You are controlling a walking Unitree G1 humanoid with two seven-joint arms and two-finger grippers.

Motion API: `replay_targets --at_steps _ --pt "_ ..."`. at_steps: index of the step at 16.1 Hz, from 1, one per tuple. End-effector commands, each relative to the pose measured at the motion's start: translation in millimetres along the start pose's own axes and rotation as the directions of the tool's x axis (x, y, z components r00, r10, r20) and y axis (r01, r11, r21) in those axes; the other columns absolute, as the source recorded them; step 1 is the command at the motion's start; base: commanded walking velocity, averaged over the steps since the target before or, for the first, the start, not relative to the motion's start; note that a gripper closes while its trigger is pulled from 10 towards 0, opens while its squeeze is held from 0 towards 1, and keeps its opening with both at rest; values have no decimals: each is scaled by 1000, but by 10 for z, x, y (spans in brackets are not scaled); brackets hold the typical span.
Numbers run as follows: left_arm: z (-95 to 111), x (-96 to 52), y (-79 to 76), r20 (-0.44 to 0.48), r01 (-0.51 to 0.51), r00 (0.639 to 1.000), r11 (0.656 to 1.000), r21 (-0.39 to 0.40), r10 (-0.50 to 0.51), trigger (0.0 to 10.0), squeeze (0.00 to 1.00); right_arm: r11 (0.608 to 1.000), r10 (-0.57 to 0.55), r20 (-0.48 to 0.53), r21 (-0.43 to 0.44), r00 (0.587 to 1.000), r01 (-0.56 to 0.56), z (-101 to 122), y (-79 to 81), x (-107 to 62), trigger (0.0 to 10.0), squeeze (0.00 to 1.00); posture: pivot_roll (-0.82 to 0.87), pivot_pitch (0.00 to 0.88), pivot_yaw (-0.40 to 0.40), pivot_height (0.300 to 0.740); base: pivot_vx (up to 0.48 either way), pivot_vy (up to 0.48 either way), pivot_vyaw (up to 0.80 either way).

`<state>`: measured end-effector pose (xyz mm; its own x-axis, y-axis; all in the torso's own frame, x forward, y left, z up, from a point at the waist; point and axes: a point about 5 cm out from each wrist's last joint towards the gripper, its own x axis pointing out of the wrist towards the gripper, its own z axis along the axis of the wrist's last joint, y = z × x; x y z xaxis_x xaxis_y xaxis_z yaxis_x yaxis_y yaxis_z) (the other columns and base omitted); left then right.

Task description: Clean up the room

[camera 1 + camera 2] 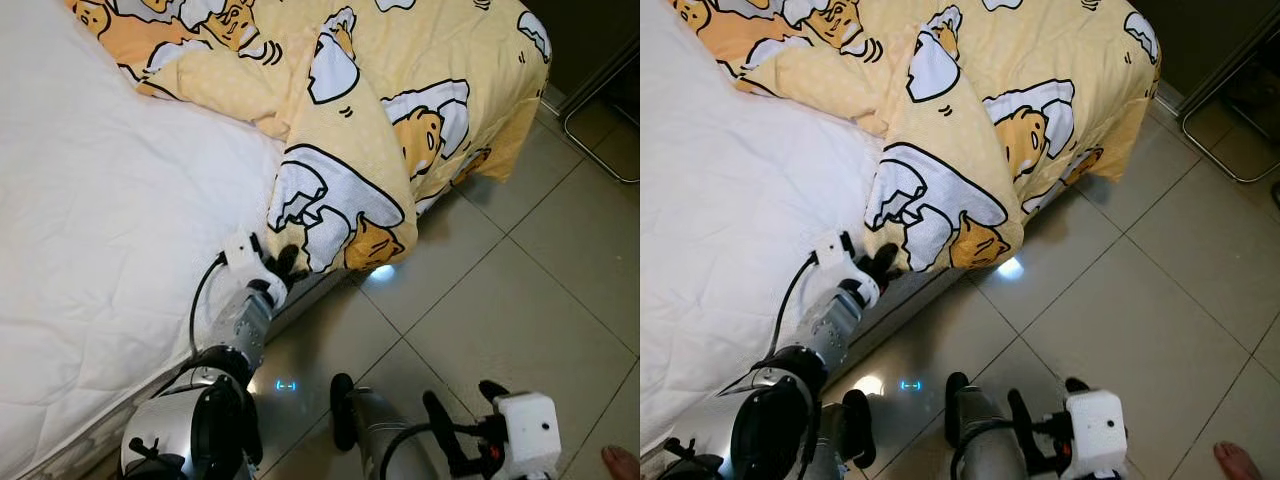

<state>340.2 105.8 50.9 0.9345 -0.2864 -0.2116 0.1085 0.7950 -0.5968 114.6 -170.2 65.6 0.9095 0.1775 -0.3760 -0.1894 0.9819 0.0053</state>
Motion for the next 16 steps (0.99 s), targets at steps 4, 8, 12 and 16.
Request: replay_targets --at_steps 4,8,12,16 --pt "-113 -41 18 -88 54 995 987 150 -41 0 0 1000 4 6 1 1000 -4 35 -166 195 10000 451 -219 239 -68 736 0 0 0" --pt "-203 -128 98 -170 137 982 934 330 -84 0 0 1000 -8 85 6 996 7 244 -295 359 10000 447 -194 202 -55 736 0 0 0" --pt "-333 -216 62 -296 338 932 804 489 -212 0 0 1000 -3 110 15 994 1 310 -348 432 10000 451 -177 187 -50 736 0 0 0" --pt "-515 -338 23 -463 552 822 661 508 -332 0 0 1000 15 110 11 994 -16 322 -373 455 10000 447 -171 193 -50 736 0 0 0"
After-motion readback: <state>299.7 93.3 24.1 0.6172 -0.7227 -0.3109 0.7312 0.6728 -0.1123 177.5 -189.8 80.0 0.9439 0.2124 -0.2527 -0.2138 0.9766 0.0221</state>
